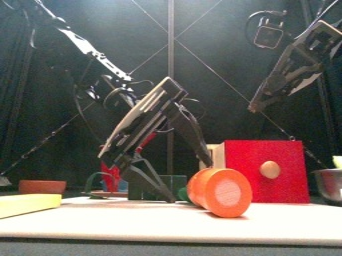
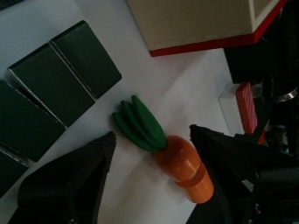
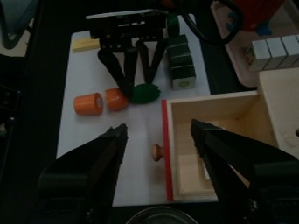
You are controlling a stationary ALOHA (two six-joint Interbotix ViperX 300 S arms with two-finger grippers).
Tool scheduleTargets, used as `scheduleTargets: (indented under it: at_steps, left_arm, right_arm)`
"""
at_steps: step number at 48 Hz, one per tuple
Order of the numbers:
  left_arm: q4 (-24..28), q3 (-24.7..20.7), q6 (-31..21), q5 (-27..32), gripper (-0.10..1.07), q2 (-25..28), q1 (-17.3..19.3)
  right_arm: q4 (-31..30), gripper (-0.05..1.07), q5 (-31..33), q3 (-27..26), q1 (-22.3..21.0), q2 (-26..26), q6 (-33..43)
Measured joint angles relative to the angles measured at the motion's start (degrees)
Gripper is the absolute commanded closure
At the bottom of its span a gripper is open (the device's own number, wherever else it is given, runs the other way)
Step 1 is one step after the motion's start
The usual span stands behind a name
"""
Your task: Put carrot top into soy sauce container
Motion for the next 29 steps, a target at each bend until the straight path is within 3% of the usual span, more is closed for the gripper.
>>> scheduleTargets:
  at_steps: [13,29]
  left_arm:
    - [-2.11,-2.37,0.0,-0.18,0.01,2.02,-0.09]
    - [-3.6,-2.46,0.0,-0.18,0.25,2.99,-0.09]
  right_arm:
    - [0.0,0.11,0.0,0.0,-0.09,0.0,0.0]
    - [0.26,0.11,0.09,0.0,0.0,0.0,0.0]
